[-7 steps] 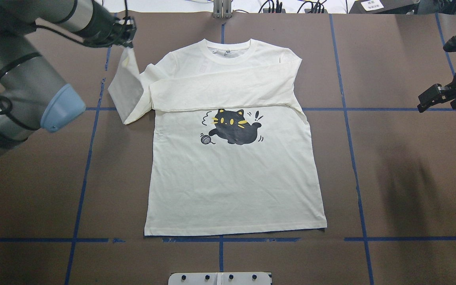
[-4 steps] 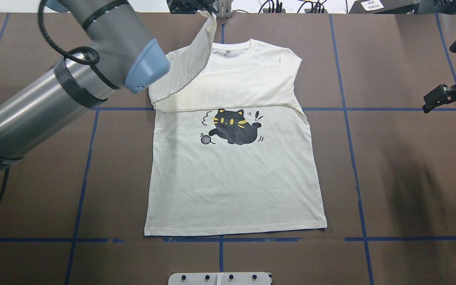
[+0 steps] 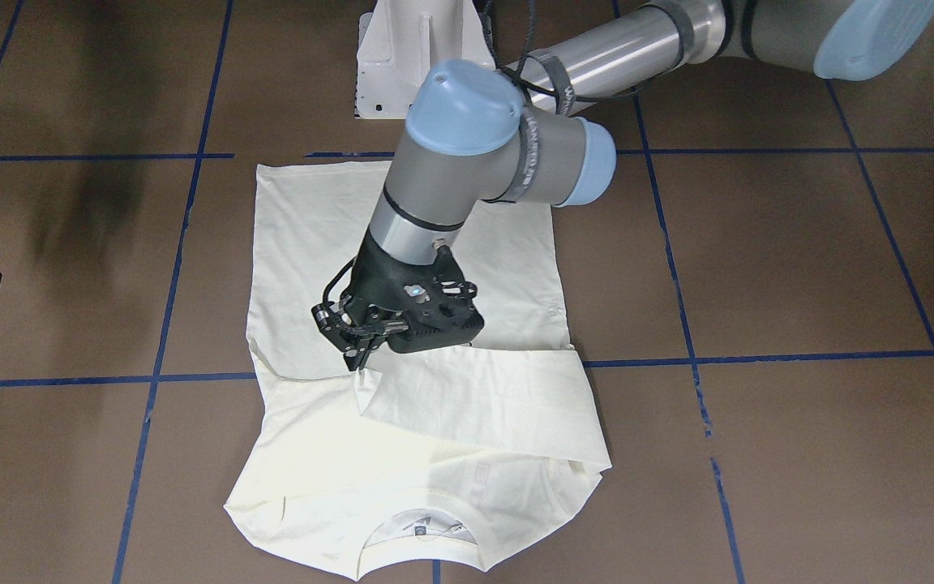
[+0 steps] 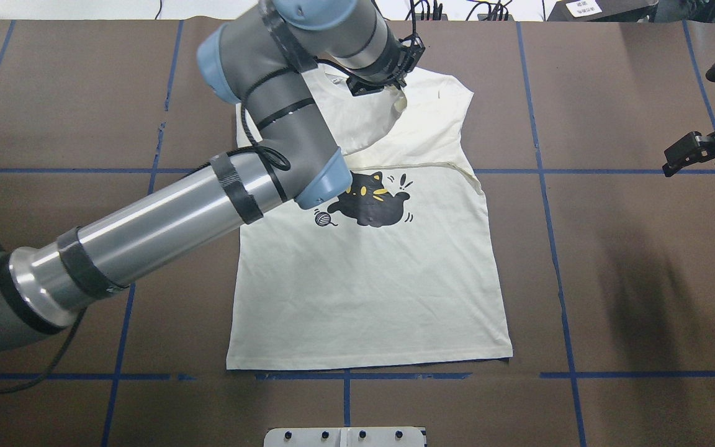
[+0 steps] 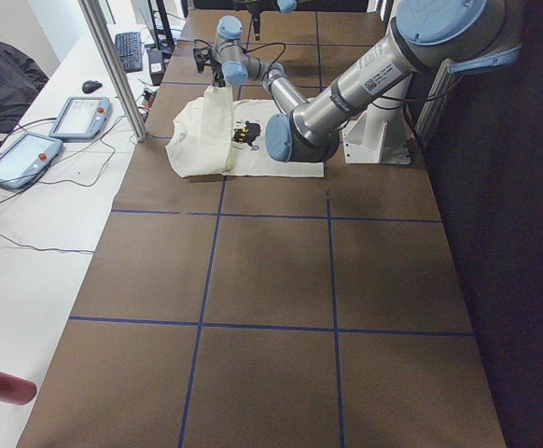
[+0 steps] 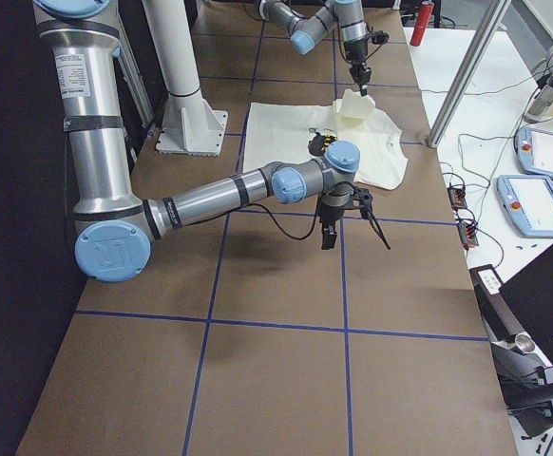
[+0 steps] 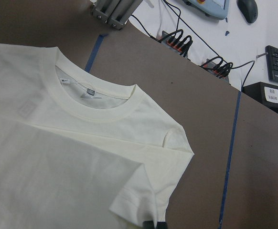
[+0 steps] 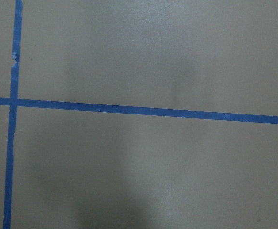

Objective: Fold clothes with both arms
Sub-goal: 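Fold the held sleeve across the shirt toward the collar with the left gripper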

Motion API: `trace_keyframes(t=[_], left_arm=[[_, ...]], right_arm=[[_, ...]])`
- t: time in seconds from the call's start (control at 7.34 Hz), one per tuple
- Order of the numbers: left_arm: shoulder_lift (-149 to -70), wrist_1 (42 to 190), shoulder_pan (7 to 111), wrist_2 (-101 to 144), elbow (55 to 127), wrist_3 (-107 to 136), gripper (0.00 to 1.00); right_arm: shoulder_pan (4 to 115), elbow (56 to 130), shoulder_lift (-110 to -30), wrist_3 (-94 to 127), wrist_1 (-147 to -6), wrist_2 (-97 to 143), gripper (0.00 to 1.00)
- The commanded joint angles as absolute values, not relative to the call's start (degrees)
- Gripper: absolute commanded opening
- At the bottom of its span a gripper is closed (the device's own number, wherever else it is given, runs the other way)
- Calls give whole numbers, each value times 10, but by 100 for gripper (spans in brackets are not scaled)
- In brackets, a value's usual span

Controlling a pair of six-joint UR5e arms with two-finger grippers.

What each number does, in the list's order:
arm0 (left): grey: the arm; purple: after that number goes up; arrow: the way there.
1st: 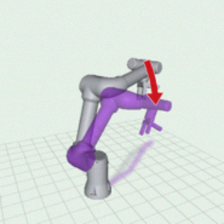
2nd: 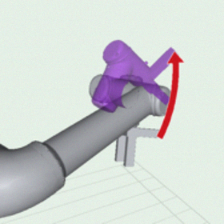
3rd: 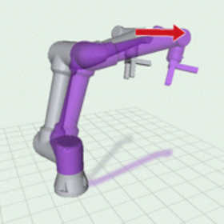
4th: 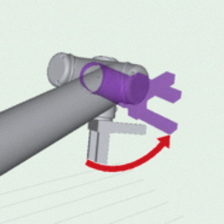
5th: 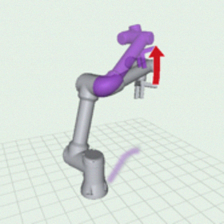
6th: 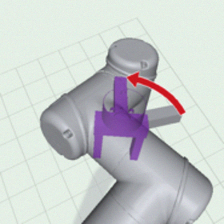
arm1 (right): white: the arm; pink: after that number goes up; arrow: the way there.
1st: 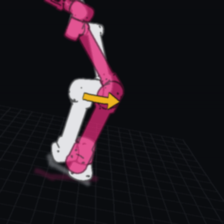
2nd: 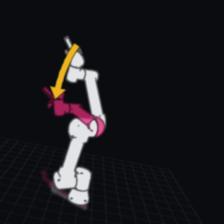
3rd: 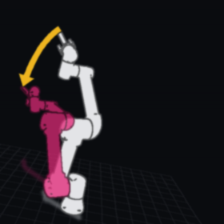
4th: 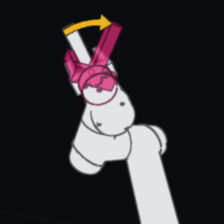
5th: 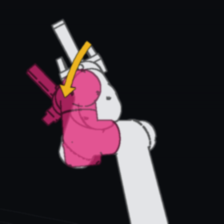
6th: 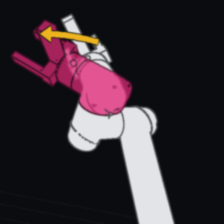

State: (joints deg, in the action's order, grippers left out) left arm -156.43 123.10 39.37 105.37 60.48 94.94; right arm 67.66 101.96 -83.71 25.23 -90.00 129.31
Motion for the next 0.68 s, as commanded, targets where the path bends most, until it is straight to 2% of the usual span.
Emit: trace_keyframes(t=[0.0, 0.27, 0.41, 0.55], left_arm=[[-1613, 1301, 356, 987, 499, 974, 0], [-1635, 1350, 335, 953, 446, 981, 0], [-1640, 1371, 327, 949, 437, 998, 55], [-1640, 1392, 322, 950, 436, 997, 100]], right_arm=[[676, 1019, -834, 253, -900, 1294, 100], [676, 1018, -835, 254, -901, 1295, 100], [676, 1018, -834, 254, -900, 1295, 100], [676, 1019, -833, 255, -901, 1295, 100]])
